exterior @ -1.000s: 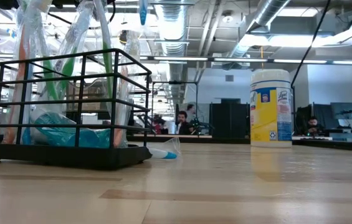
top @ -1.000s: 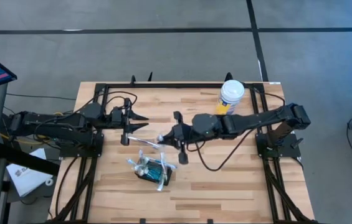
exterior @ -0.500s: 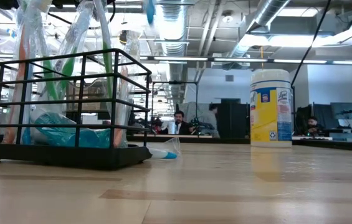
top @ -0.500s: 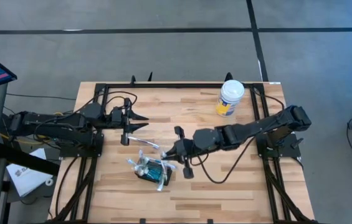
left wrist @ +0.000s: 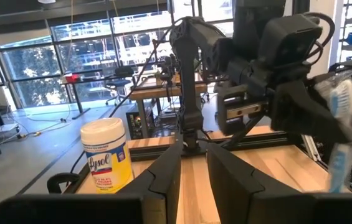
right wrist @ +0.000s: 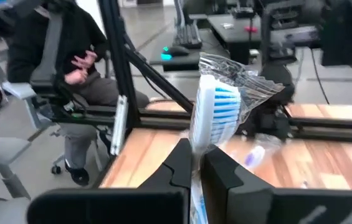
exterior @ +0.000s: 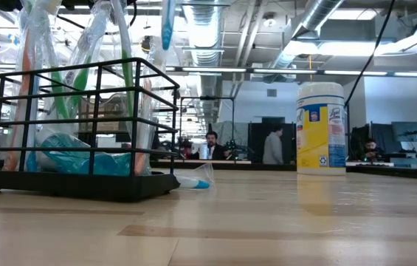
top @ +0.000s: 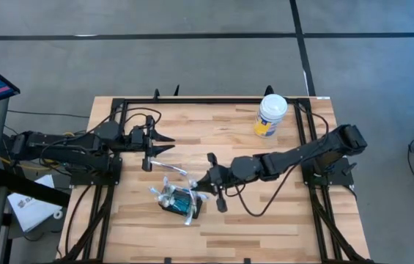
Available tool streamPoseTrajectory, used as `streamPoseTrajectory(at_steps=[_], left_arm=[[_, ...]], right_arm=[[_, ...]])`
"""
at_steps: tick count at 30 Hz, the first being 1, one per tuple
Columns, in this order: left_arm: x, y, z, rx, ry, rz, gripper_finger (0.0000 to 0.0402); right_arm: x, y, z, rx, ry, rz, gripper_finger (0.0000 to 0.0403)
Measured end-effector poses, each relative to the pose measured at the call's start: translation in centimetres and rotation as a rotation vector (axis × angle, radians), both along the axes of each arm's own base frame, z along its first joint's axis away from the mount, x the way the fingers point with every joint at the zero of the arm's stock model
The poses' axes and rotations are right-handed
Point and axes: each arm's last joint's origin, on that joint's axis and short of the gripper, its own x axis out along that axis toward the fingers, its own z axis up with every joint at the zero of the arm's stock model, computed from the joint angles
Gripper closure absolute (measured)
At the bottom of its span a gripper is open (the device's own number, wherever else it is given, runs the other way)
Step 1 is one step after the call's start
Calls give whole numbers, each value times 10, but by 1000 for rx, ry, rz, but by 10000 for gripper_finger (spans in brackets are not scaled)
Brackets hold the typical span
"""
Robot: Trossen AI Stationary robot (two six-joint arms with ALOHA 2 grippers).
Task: Pick & Place toothbrushing station
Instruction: Put the blue toothbrush into the mesh organizer
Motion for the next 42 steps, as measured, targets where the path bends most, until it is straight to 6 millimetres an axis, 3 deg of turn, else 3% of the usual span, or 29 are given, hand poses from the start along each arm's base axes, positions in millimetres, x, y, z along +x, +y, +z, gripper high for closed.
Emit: streamPoseTrajectory(at_steps=[11,16,30,42], left_arm=[[0,0,0,0,0,0,327],[0,0,0,0,0,0,327],[0,0,0,0,0,1,327],[0,0,0,0,0,1,327]], right_arm=[[-7,1,-23,41,-33,2,398],[-7,3,-24,54,-40,7,395],[6,4,-50,39,-2,-1,395],[5,3,-53,43,8,-4,394]])
